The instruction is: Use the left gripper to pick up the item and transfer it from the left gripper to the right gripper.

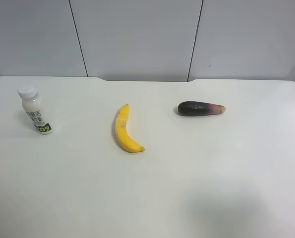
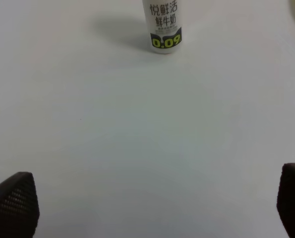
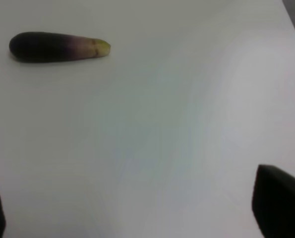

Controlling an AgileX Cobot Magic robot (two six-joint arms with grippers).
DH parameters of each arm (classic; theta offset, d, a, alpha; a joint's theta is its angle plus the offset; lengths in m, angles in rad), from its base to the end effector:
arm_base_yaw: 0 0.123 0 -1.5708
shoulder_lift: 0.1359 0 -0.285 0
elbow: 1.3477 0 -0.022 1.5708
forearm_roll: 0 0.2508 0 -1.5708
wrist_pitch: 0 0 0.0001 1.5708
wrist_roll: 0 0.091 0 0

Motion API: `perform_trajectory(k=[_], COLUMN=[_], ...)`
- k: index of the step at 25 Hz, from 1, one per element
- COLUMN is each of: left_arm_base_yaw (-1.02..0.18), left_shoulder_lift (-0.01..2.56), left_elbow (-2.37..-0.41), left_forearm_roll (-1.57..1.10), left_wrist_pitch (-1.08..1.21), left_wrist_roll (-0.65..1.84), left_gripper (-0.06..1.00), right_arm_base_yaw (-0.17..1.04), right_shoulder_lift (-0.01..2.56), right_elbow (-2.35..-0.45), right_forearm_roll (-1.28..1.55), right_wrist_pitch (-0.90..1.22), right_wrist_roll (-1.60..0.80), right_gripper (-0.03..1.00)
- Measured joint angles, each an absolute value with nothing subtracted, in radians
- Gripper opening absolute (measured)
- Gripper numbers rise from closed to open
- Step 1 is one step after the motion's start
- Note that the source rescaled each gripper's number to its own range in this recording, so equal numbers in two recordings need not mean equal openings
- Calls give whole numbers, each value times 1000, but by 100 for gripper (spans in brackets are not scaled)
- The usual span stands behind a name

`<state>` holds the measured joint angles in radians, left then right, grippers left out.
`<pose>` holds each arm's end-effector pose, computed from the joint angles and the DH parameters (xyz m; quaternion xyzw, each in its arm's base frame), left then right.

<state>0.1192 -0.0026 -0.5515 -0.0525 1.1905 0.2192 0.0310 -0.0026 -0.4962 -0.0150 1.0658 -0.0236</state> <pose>-0.0165 -0.0064 0.2810 0.0470 0.8708 0.0566 0.4861 -0.0050 -0.0014 0.2758 -0.0230 0.8545 -0.0056 0.5189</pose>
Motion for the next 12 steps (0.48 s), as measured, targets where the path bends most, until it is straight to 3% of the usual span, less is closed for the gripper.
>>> perform_trajectory(k=[12], left_arm_base_yaw=[119], left_shoulder_lift=[-3], left_elbow=[-551], left_forearm_roll=[-58], left_wrist_pitch=[1169], left_wrist_roll=[219], left_gripper=[93], right_arm_base_yaw=[31], right_shoulder_lift=[-3], right_elbow=[-496], right_forearm_roll=[-15], right_wrist_pitch=[1066], right_wrist_roll=[-24], right_gripper=[100])
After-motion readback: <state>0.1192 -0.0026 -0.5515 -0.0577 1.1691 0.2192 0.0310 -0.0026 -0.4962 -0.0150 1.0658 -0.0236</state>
